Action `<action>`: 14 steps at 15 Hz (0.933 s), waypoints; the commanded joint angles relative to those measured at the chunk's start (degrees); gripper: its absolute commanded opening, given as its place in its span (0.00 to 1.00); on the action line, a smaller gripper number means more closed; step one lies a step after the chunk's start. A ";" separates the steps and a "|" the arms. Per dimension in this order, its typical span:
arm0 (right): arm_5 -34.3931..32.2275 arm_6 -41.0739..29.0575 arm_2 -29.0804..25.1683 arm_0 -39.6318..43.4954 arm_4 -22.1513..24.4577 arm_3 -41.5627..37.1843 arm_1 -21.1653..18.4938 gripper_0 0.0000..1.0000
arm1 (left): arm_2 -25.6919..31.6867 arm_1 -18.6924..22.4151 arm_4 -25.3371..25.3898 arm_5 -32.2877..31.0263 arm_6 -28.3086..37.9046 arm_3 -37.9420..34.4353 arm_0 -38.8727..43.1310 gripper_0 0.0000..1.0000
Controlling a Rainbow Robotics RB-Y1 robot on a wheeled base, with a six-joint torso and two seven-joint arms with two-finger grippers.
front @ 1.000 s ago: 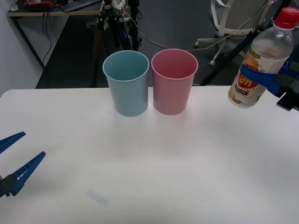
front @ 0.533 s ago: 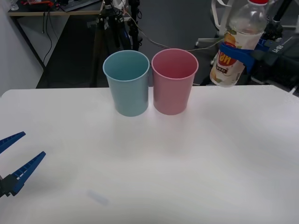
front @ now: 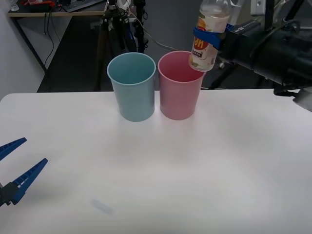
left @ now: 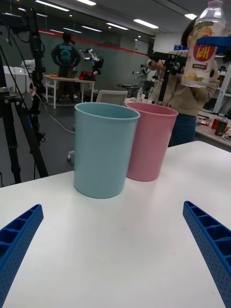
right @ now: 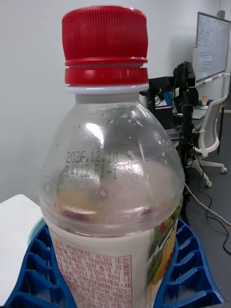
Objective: Grasp the object on the table and drop it into the matching bin: aluminum can to the light blue bin, PET bottle to the pink bin.
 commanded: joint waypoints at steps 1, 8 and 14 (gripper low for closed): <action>1.73 0.49 2.01 -3.15 0.45 3.95 3.61 0.00 | 0.00 0.00 0.00 0.00 0.00 0.00 0.00 1.00; 6.83 0.49 2.72 -6.05 6.69 13.53 14.16 0.00 | 0.00 0.00 0.00 0.00 0.00 0.00 0.00 1.00; 7.53 -0.12 2.63 -8.42 10.91 20.38 20.57 0.00 | 0.00 0.00 0.00 0.00 0.00 0.00 0.00 1.00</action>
